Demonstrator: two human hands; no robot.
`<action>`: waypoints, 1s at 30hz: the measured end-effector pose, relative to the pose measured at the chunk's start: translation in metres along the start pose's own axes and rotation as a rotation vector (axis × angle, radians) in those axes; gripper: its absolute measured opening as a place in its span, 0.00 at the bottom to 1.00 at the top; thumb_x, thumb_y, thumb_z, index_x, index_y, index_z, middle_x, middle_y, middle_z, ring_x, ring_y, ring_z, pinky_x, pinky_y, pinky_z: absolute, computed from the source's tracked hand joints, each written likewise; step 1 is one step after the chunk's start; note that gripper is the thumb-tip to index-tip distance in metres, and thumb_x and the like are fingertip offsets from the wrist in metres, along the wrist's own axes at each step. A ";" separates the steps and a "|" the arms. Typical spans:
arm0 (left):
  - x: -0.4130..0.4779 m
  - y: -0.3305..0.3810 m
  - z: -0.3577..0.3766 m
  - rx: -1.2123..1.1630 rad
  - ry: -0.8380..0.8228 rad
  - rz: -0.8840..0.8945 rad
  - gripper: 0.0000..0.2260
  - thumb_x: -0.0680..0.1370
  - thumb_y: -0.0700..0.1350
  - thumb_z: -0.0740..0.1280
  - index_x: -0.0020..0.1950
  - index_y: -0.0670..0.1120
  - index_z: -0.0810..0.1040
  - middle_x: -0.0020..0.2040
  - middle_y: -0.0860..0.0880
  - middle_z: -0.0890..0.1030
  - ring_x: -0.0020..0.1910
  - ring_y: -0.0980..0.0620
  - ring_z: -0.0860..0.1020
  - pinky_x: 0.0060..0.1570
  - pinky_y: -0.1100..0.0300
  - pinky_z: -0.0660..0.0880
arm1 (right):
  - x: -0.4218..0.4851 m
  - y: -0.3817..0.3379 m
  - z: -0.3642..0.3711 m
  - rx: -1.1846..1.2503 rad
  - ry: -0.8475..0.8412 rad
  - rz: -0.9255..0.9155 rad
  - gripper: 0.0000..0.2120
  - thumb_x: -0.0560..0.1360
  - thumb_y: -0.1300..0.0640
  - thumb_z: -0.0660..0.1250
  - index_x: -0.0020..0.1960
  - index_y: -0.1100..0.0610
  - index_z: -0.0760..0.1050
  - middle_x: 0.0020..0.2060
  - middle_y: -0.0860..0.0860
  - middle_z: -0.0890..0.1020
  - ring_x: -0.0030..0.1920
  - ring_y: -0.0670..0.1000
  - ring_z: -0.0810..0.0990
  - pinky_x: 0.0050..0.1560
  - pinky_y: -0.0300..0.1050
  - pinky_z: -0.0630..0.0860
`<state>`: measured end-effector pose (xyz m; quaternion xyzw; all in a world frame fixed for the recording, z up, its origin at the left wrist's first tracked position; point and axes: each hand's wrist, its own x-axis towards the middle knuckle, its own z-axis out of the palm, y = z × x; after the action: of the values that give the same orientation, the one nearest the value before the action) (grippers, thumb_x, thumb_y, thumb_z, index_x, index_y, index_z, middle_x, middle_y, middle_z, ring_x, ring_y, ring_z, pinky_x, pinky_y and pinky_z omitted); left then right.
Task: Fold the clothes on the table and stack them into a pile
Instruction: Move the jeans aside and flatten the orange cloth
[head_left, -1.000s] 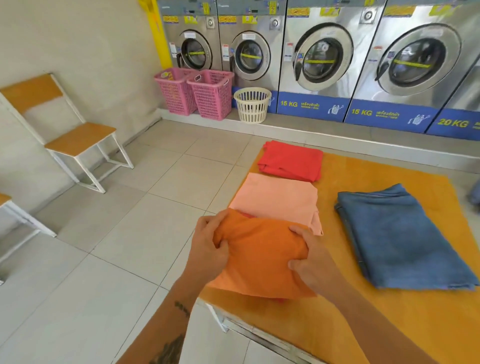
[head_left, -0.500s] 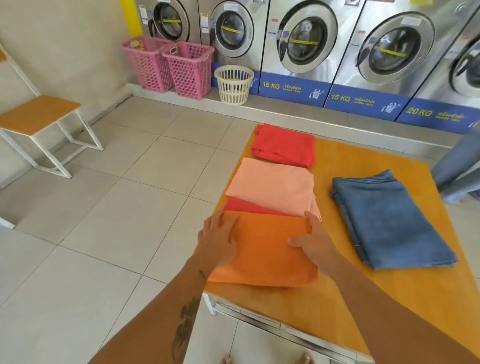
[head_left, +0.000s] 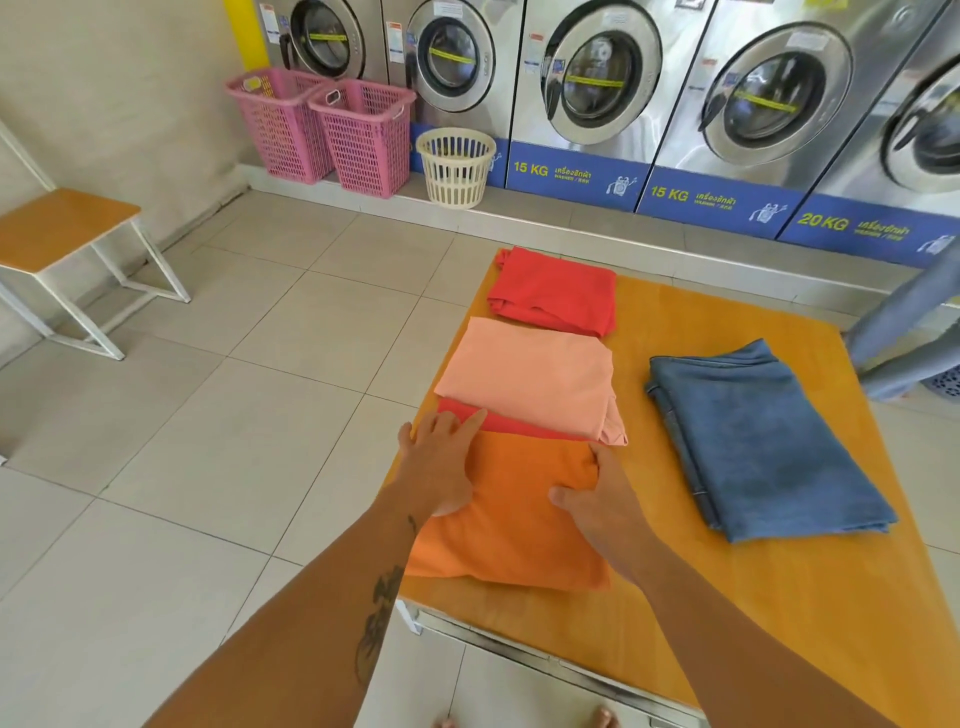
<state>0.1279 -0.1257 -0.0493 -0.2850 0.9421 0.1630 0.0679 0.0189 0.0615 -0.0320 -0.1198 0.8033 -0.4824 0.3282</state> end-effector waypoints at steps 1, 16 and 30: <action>0.001 0.001 -0.001 0.011 0.046 0.007 0.39 0.70 0.39 0.62 0.78 0.57 0.52 0.70 0.49 0.65 0.72 0.45 0.59 0.72 0.41 0.49 | 0.000 -0.002 0.000 0.004 0.029 0.003 0.37 0.70 0.57 0.74 0.74 0.46 0.61 0.64 0.48 0.74 0.60 0.54 0.75 0.61 0.55 0.75; -0.029 0.006 0.025 -0.012 0.210 0.121 0.26 0.77 0.44 0.58 0.76 0.53 0.63 0.76 0.49 0.62 0.75 0.47 0.57 0.74 0.45 0.54 | -0.024 0.035 -0.018 -0.094 0.075 0.087 0.34 0.73 0.51 0.73 0.74 0.49 0.61 0.63 0.49 0.76 0.57 0.52 0.78 0.55 0.52 0.78; -0.014 0.108 0.002 -0.574 0.479 0.164 0.20 0.74 0.37 0.62 0.64 0.52 0.76 0.62 0.58 0.73 0.59 0.60 0.72 0.58 0.65 0.71 | -0.016 0.029 -0.122 -0.230 0.112 -0.021 0.29 0.75 0.53 0.70 0.74 0.48 0.65 0.67 0.52 0.72 0.64 0.52 0.73 0.48 0.43 0.74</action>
<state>0.0789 -0.0330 -0.0188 -0.2459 0.8670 0.3540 -0.2498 -0.0441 0.1689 -0.0115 -0.1382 0.8691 -0.3964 0.2617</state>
